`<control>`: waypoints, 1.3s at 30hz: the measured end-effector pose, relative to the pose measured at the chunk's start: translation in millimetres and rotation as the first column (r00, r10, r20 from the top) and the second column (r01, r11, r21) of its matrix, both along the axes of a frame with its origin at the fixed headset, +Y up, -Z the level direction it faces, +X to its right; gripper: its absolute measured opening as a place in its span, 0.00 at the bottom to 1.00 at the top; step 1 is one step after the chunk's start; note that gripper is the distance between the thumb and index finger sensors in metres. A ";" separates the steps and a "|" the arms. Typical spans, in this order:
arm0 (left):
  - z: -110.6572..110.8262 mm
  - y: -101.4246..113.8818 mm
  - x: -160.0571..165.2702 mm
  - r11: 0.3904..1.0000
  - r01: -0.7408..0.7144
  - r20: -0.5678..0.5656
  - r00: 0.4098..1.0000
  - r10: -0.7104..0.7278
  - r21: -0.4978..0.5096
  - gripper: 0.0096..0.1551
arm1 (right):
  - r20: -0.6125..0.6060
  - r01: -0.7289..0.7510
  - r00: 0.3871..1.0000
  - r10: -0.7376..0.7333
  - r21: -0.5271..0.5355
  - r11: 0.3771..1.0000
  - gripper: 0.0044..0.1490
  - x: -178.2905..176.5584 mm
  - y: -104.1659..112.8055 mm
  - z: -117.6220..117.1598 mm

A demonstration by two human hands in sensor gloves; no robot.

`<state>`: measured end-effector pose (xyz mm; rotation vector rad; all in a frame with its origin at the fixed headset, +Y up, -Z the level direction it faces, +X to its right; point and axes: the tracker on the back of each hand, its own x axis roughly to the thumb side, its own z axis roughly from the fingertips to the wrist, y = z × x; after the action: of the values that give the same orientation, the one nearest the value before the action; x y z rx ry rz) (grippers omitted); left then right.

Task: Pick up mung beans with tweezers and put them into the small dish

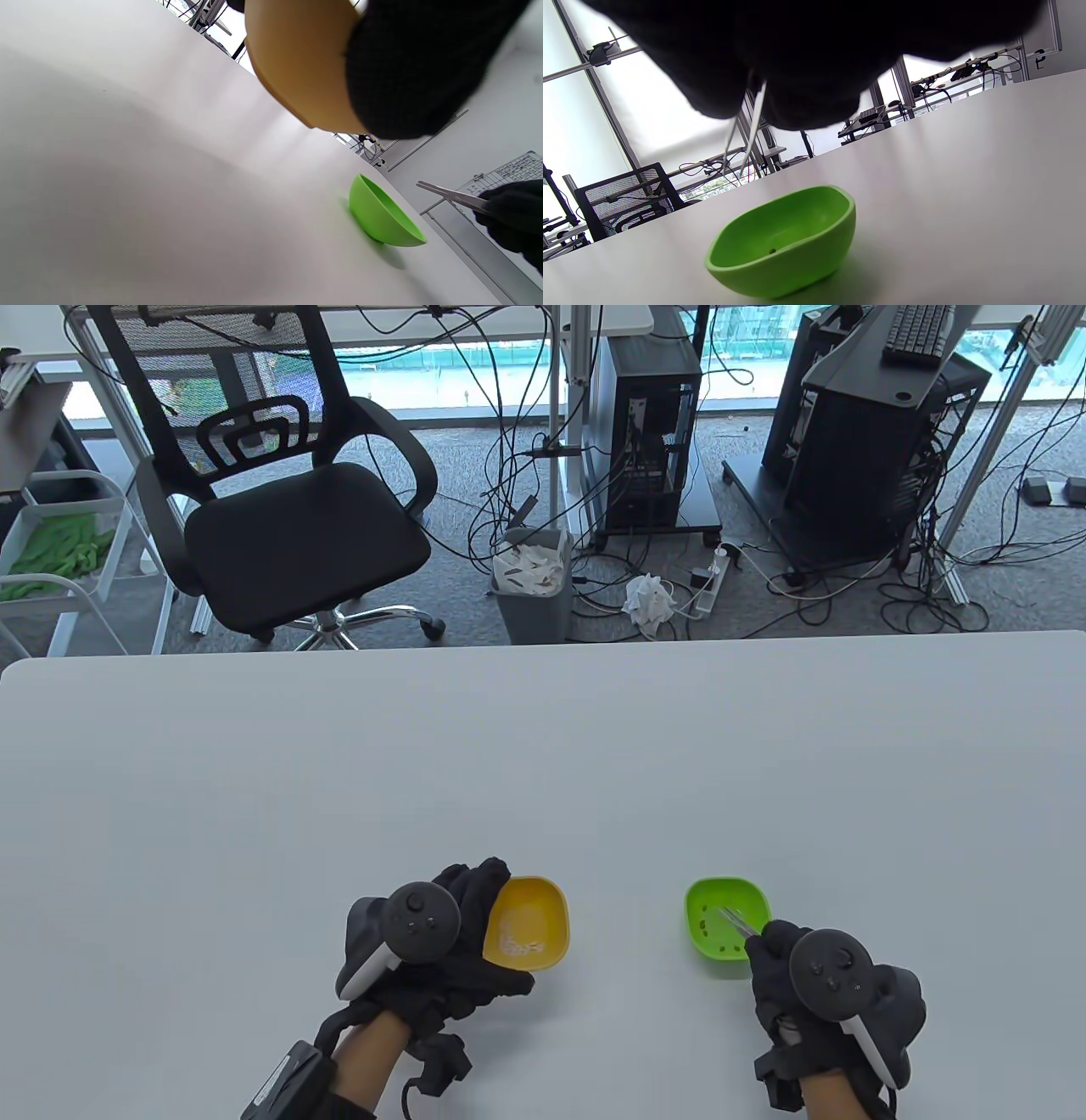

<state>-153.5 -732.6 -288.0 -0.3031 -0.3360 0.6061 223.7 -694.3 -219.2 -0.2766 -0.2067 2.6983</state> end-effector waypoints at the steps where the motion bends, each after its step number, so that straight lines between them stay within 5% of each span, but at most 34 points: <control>1: -5.5 -6.0 0.8 1.000 0.009 -0.007 1.000 -0.010 -0.029 0.76 | 0.000 0.007 1.000 -0.007 -0.003 1.000 0.23 0.5 -0.9 0.1; 10: -21.0 -41.1 -1.3 0.982 0.030 -0.036 0.999 -0.037 -0.188 0.75 | -0.017 0.043 0.999 -0.043 -0.009 0.999 0.23 0.2 -2.8 -0.1; 24: -19.2 -50.5 -8.2 0.970 0.023 -0.014 1.000 -0.028 -0.241 0.76 | -0.026 0.086 0.996 -0.086 -0.020 0.996 0.23 0.4 -5.0 0.0; 30: -2.4 -28.2 -9.6 0.989 0.093 -0.001 0.996 -0.094 -0.117 0.75 | -0.018 0.100 0.995 -0.100 -0.017 0.995 0.23 1.8 -5.7 0.4; 34: 19.5 -2.3 -7.8 0.993 0.096 -0.043 0.995 -0.093 0.074 0.66 | -0.031 0.110 0.993 -0.110 -0.003 0.994 0.24 0.6 -6.2 0.7; 39: 48.9 24.9 -3.7 0.983 0.102 -0.109 0.990 -0.086 0.152 0.56 | -0.028 0.106 0.994 -0.106 0.031 0.994 0.24 -0.4 -5.7 1.9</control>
<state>-157.2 -707.7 -239.1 -0.1352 -0.2673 0.4969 223.4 -700.0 -217.3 -0.2357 -0.2212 2.5896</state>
